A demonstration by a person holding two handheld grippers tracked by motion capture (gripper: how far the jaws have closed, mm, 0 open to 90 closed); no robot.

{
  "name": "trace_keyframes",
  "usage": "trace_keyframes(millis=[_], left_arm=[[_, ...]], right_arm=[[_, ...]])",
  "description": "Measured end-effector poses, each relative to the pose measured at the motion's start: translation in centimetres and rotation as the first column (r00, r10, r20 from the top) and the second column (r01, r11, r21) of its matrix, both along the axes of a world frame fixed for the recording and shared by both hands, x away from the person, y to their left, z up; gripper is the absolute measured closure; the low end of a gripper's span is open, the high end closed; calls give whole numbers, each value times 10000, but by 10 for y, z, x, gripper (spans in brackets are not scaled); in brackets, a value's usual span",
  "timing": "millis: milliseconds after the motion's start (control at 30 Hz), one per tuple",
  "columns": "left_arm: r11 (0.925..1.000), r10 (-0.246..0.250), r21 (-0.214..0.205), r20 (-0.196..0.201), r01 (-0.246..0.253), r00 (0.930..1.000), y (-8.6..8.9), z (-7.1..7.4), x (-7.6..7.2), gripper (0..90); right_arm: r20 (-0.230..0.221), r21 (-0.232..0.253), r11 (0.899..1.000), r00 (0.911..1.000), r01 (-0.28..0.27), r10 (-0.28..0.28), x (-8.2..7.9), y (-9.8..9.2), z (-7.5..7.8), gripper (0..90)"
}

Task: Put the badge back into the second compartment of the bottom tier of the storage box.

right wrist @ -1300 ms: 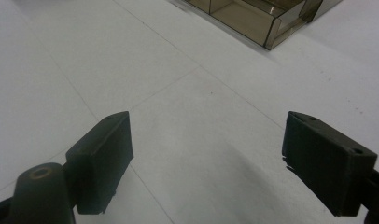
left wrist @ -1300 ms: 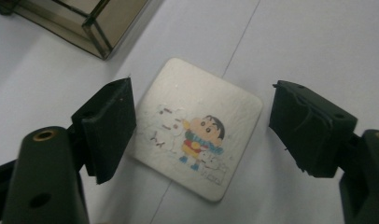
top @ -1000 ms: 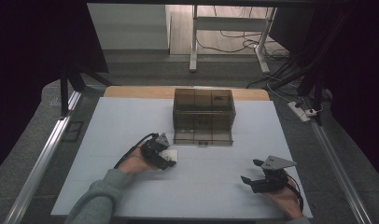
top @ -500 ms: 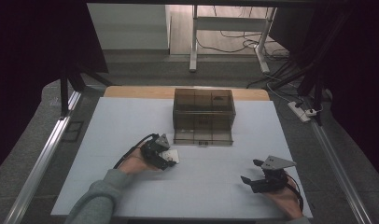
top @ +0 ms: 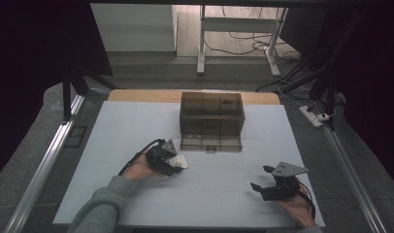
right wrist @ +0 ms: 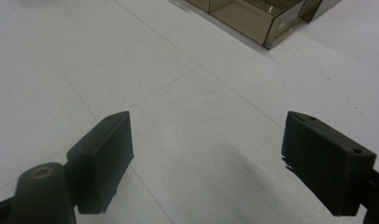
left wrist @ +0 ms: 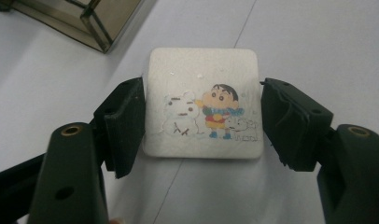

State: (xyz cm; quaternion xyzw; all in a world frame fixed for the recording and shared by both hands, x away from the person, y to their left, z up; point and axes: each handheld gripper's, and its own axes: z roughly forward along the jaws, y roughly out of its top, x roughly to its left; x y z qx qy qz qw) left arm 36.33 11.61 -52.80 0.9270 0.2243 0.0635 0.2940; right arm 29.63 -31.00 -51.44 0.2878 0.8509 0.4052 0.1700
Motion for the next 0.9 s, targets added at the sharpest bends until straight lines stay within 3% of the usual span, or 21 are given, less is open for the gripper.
trace_keyframes(millis=[900], left_arm=[[9964,450,-733,239,-431,9987,12,13,-1,327]], right_arm=[[38,57,10000,10000,9,-9,-1,0,0,165]])
